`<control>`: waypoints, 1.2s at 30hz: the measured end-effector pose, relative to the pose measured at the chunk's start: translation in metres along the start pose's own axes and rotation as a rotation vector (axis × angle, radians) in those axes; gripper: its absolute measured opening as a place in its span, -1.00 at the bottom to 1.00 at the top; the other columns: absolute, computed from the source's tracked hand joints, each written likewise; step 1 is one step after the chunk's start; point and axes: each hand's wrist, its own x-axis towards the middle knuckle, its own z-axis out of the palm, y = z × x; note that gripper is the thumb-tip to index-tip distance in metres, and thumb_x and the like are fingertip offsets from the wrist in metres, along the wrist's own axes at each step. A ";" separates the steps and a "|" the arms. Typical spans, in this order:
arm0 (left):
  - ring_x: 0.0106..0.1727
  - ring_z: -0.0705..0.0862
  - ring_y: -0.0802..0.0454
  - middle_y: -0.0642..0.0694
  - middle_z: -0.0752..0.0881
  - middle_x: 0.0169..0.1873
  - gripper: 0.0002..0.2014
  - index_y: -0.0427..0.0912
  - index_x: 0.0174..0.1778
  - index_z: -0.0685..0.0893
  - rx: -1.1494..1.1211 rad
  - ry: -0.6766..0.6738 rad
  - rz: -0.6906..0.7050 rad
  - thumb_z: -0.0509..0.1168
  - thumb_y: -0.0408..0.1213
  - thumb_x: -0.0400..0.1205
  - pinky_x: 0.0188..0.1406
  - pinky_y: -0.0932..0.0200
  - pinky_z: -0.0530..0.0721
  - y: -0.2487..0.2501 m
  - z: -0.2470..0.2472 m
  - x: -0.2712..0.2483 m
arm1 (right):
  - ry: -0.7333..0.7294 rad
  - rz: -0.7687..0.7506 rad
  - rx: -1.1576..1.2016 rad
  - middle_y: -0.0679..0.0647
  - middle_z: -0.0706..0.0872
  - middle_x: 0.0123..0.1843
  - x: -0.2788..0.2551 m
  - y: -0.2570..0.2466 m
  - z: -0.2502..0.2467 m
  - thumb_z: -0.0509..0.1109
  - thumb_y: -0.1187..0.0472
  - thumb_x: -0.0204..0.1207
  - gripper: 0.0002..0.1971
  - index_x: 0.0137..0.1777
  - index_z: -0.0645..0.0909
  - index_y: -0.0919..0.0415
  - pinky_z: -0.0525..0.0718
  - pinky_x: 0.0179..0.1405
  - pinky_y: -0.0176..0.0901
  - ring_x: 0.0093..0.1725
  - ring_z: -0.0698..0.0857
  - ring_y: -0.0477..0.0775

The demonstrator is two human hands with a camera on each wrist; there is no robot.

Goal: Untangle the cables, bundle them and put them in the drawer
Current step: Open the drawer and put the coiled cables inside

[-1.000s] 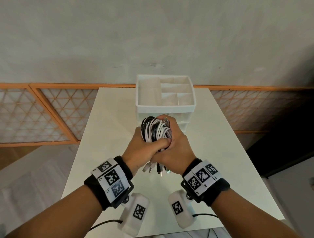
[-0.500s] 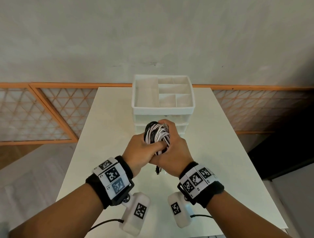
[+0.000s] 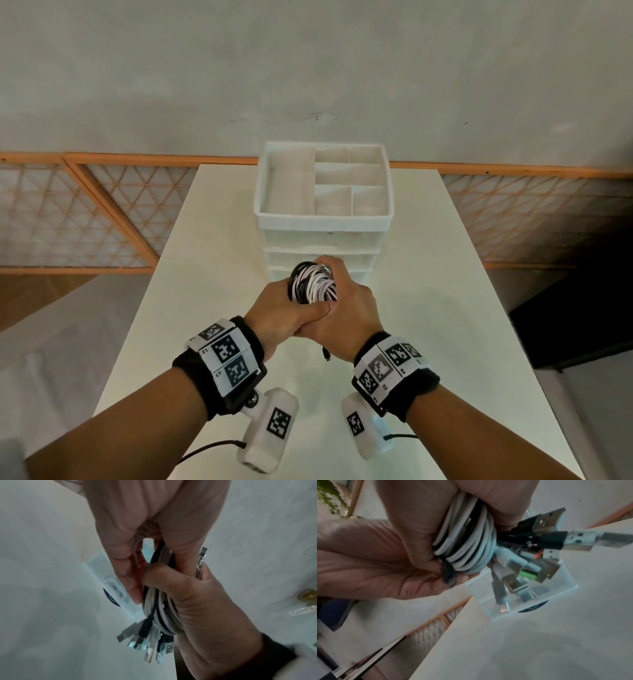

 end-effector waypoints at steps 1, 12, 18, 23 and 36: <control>0.04 0.83 -0.19 -0.27 0.85 -0.02 -0.73 -0.23 0.09 0.76 0.012 -0.025 -0.012 0.55 -0.43 0.48 0.08 -0.11 0.81 -0.001 0.001 0.003 | -0.008 0.016 -0.017 -0.17 0.79 0.01 0.002 0.003 0.001 0.74 -0.08 0.01 -0.04 0.39 0.29 -0.30 0.82 -0.01 -0.01 -0.04 0.80 -0.03; 0.01 0.73 -0.09 -0.15 0.72 -0.08 -0.84 -0.22 0.09 0.66 -0.411 -0.050 -0.342 0.39 -0.40 0.61 -0.04 -0.01 0.69 -0.003 -0.014 0.077 | 0.117 0.238 -0.091 -0.04 0.73 -0.02 0.034 0.028 -0.034 0.61 0.07 0.10 -0.19 0.36 0.34 -0.30 0.83 -0.03 0.05 -0.05 0.75 0.13; -0.30 0.67 0.02 -0.08 0.67 -0.31 -0.91 -0.19 -0.20 0.62 -0.618 0.014 -0.432 0.41 -0.39 0.51 -0.26 0.10 0.61 -0.001 0.007 0.105 | 0.154 0.247 -0.089 -0.20 0.64 -0.09 0.030 0.029 -0.041 0.62 0.10 0.14 -0.20 0.37 0.34 -0.30 0.84 -0.12 0.03 -0.08 0.73 0.07; -0.33 0.66 -0.02 -0.09 0.65 -0.33 -0.89 -0.17 -0.26 0.62 -0.668 0.015 -0.458 0.44 -0.34 0.50 -0.23 0.07 0.59 -0.015 0.009 0.093 | 0.157 0.235 -0.076 -0.11 0.68 0.01 0.021 0.028 -0.044 0.63 0.13 0.16 -0.20 0.38 0.36 -0.28 0.73 -0.24 -0.28 -0.05 0.71 -0.03; -0.12 0.76 -0.04 -0.07 0.73 0.10 -0.75 -0.16 0.21 0.66 0.397 -0.103 0.017 0.39 -0.30 0.62 -0.30 0.16 0.65 0.007 -0.030 0.035 | 0.105 0.083 -0.140 0.00 0.73 0.02 0.043 -0.015 -0.064 0.66 0.14 0.12 -0.20 0.35 0.40 -0.28 0.63 -0.49 -0.48 -0.13 0.75 -0.05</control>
